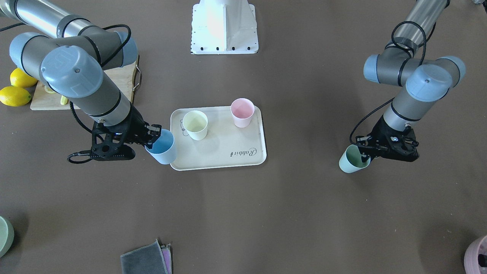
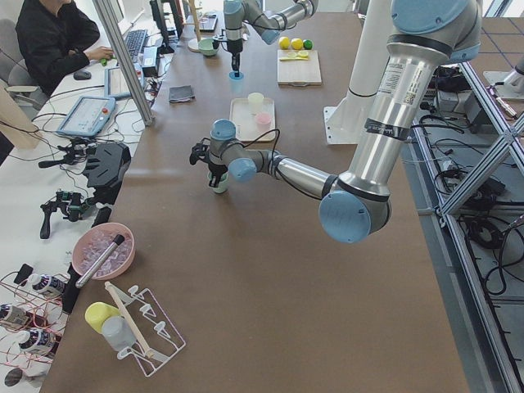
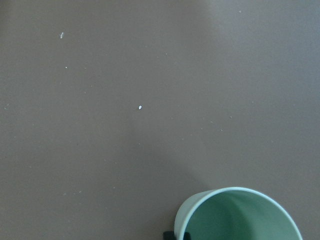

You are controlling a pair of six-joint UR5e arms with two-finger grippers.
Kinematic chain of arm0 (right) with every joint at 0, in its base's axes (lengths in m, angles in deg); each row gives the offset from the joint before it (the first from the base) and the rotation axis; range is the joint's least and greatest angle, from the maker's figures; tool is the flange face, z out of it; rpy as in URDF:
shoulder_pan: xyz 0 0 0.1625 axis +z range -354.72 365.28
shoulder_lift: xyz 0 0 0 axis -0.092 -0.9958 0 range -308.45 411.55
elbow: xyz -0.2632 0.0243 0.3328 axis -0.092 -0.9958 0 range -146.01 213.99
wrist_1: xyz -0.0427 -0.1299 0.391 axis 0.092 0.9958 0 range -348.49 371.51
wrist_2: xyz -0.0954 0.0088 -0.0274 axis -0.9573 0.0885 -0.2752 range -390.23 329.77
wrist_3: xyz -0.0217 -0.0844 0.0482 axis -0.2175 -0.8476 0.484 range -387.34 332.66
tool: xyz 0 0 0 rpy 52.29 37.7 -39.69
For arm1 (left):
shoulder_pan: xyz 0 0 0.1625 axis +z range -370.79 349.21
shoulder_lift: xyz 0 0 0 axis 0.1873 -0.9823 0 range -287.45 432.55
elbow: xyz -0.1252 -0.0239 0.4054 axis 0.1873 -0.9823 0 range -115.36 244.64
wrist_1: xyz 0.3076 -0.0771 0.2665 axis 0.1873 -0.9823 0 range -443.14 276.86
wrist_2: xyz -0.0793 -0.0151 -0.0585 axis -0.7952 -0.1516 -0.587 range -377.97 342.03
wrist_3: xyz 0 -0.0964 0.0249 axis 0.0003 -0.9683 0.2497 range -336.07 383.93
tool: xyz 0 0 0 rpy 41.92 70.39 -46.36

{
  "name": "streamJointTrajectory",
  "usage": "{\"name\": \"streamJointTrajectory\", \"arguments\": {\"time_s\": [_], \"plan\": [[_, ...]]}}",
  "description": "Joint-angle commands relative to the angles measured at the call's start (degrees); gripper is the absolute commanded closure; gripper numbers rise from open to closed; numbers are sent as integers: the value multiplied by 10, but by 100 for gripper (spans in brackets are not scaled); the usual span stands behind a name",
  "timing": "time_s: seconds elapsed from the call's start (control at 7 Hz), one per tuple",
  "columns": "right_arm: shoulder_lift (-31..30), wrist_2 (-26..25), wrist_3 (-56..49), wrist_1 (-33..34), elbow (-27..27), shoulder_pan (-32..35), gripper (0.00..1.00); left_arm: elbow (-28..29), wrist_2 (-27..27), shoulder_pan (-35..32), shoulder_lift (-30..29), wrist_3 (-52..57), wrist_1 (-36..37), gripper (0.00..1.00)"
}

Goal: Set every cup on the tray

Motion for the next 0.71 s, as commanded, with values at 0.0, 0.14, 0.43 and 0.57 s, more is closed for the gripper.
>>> {"name": "streamJointTrajectory", "arguments": {"time_s": [0.0,0.14,0.43,0.57], "plan": [[9,-28,6,-2,-18,-30,100,-18,-15,-8,-10,0,15,100],[11,-36,6,-3,-21,-39,100,-31,-40,-27,-39,0,66,100],[18,-38,14,-80,-76,-48,100,-82,-42,-29,-72,-1,166,100],[26,-37,22,-85,-83,-48,100,-91,-42,-29,-88,-3,192,100]]}}
